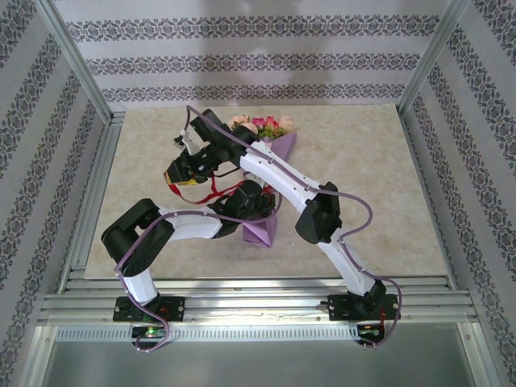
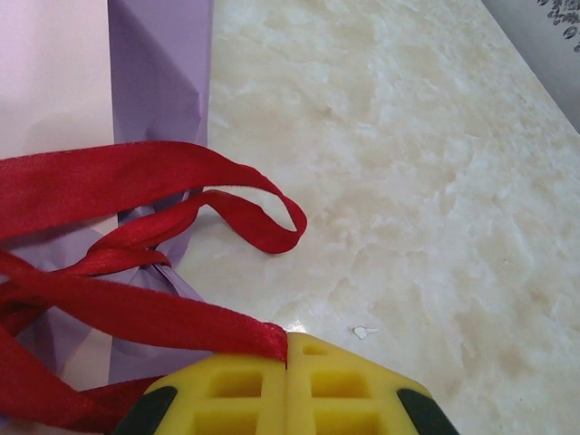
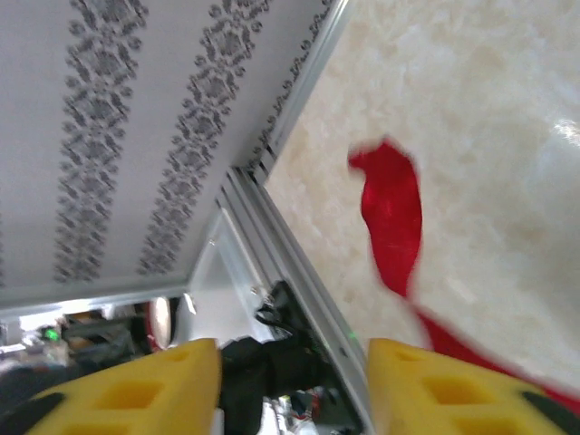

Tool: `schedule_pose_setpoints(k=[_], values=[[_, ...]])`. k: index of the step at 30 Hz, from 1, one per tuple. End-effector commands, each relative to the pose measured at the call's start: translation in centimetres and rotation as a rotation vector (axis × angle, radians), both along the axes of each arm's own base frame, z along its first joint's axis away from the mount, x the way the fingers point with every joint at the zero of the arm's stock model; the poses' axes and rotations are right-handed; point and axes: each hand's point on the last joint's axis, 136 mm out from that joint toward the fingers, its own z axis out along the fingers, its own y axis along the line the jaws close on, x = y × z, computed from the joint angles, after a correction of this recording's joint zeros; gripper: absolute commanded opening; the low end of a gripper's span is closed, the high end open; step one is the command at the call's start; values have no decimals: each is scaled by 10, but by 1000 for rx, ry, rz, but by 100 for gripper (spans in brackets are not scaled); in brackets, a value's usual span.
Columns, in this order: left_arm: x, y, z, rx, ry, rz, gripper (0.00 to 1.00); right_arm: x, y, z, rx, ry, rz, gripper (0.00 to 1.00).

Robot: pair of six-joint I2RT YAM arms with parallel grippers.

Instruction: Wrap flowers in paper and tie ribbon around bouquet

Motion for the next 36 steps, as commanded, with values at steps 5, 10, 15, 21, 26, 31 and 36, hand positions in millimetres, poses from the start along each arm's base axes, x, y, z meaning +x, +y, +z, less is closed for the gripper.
schedule_pose_setpoints(k=[5,10,15,21,26,31,36], values=[[2,-8,19,-47,-18,-7,0,40,-50,69,17,-161,-167,54],[5,-4,35,-122,22,18,0,75,-99,97,-39,-248,-397,51],[17,16,52,-254,176,71,0,94,-181,103,-184,-344,-759,45],[35,46,57,-444,457,115,0,66,-261,73,-325,-389,-1051,44],[53,67,60,-595,649,143,0,26,-240,35,-399,-403,-965,44],[70,85,58,-644,748,179,0,-14,-184,-10,-488,-411,-878,44],[88,100,46,-721,825,214,0,-30,-132,-55,-589,-405,-848,45]])
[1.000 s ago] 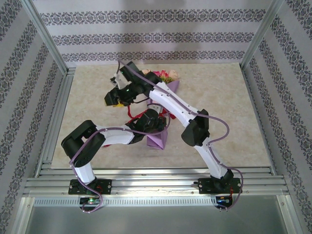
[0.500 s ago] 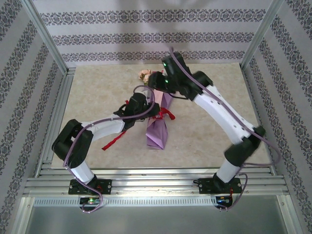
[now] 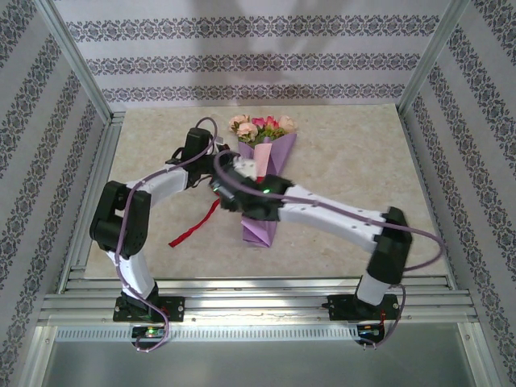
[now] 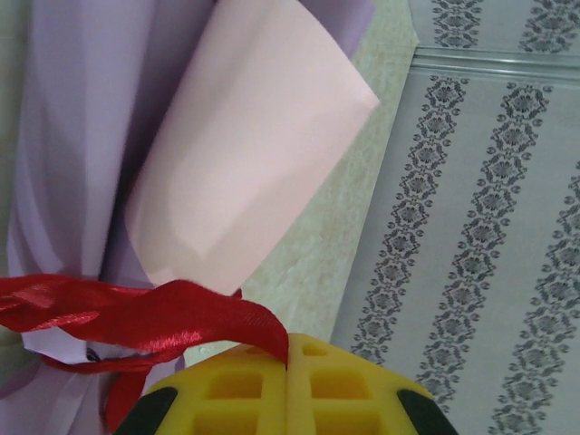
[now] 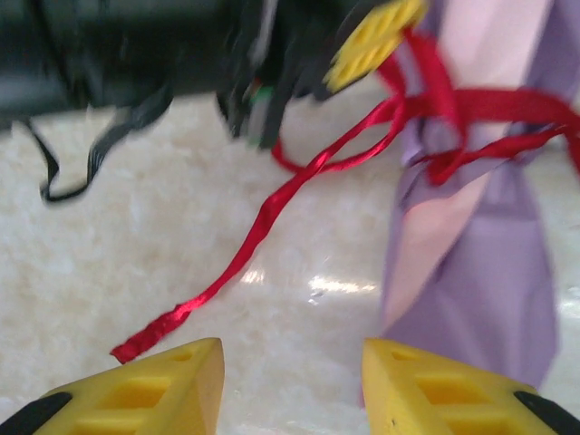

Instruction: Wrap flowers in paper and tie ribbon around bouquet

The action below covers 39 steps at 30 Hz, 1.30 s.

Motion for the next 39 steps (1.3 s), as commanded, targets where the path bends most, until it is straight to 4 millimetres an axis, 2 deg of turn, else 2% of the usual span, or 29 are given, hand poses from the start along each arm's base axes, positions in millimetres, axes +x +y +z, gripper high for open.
schedule_pose_setpoints(k=[1,3,5,7,10,16,24,28,30,32,33,35,39], values=[[4,8,-4,-85,113,-5,0,8,20,-21,-45,-21,-89,46],[11,17,-7,-95,127,19,0,12,36,-35,-42,-10,-108,49],[18,25,-9,-114,141,43,0,19,50,-57,-35,12,-145,52],[21,27,-15,-136,171,42,0,25,62,-73,-22,21,-159,55],[24,27,-23,-152,208,39,0,36,72,-96,-52,26,-179,61],[30,36,-35,-165,250,73,0,50,72,-145,-85,94,-218,62],[35,37,-39,-169,266,77,0,61,78,-178,-105,124,-206,56],[34,37,-43,-166,275,81,0,62,80,-191,-115,159,-198,45],[34,37,-43,-167,277,82,0,60,78,-193,-128,169,-200,29],[34,38,-43,-167,275,85,0,57,75,-191,-136,172,-196,4],[35,37,-42,-166,272,83,0,56,75,-187,-135,166,-192,0],[35,37,-42,-166,272,83,0,58,74,-165,-129,121,-170,0],[37,37,-41,-167,269,87,0,55,75,-98,-72,24,-66,0]])
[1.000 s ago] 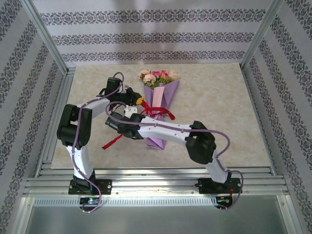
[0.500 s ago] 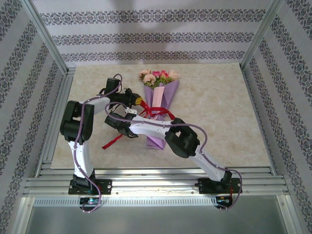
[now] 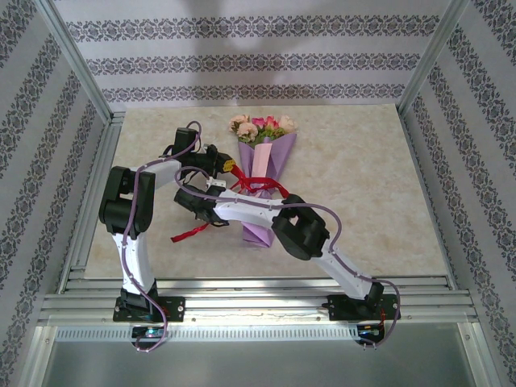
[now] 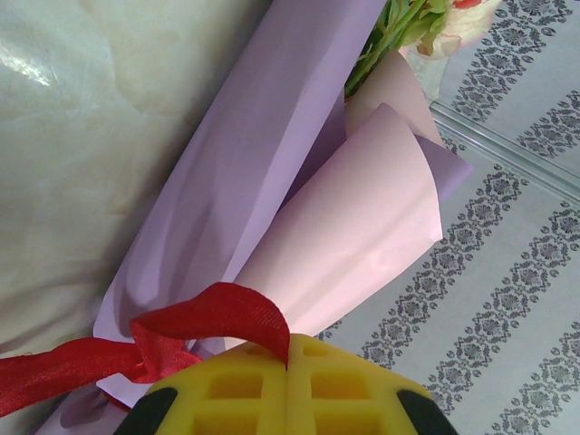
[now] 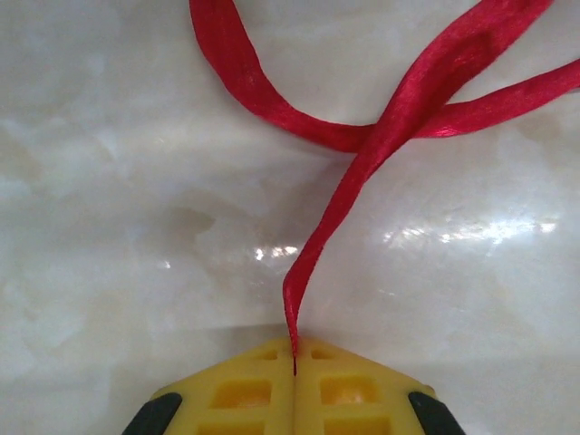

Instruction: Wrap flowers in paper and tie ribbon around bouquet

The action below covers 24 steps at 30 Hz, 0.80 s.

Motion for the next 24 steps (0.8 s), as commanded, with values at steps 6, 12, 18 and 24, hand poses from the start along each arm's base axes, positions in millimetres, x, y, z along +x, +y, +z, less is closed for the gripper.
schedule_pose_setpoints(k=[6,12,18,24], values=[[12,-2,10,-18,-25,14,0,-31,5,147,231,-85,356,0],[12,-12,19,-15,-40,24,0,-67,-19,183,343,-39,589,0],[7,-18,15,13,-38,39,0,-82,-64,217,430,-61,659,0],[4,-22,10,49,-37,40,0,-87,-119,235,467,-86,624,0]])
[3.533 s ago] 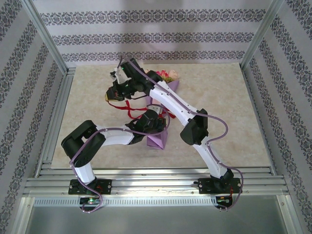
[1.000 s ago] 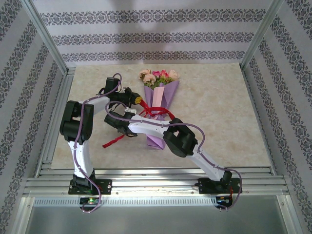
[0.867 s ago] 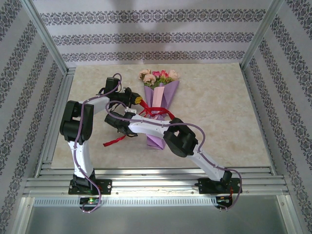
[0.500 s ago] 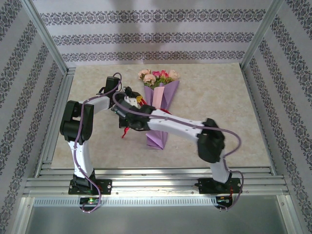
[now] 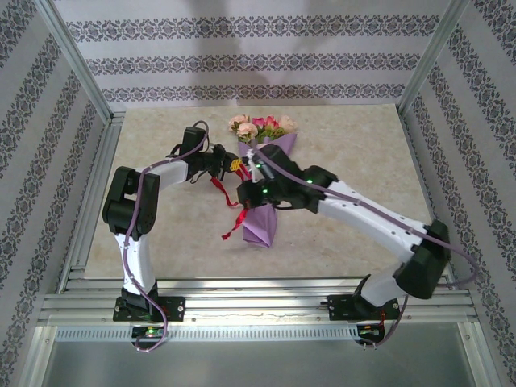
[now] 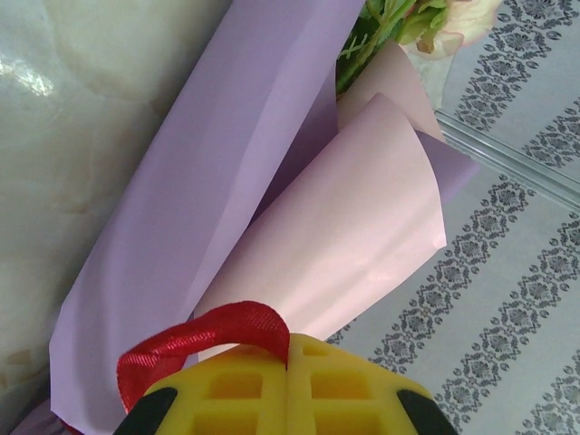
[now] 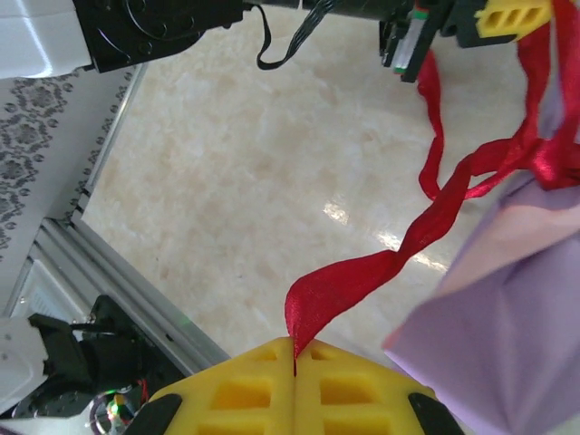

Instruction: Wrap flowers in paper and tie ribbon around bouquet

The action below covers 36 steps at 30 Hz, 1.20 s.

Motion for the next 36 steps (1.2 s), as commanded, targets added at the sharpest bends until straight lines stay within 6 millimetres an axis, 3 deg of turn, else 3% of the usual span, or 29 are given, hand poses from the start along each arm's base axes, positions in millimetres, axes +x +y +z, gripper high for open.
schedule_pose_setpoints(k=[1,8,14,19,26,36], values=[[0,-1,9,19,-33,14,0,-13,-26,16,39,-10,31,0],[1,4,9,42,-38,36,0,-4,-85,14,52,6,-96,0],[-3,3,6,56,-26,32,0,0,-109,14,72,15,-132,0],[-6,0,0,82,-10,15,0,-11,-103,30,140,-3,-65,0],[-4,-4,-6,92,-5,2,0,-44,-71,74,264,-89,103,0],[-1,-7,-9,94,-1,5,0,-53,-69,123,366,-211,130,0]])
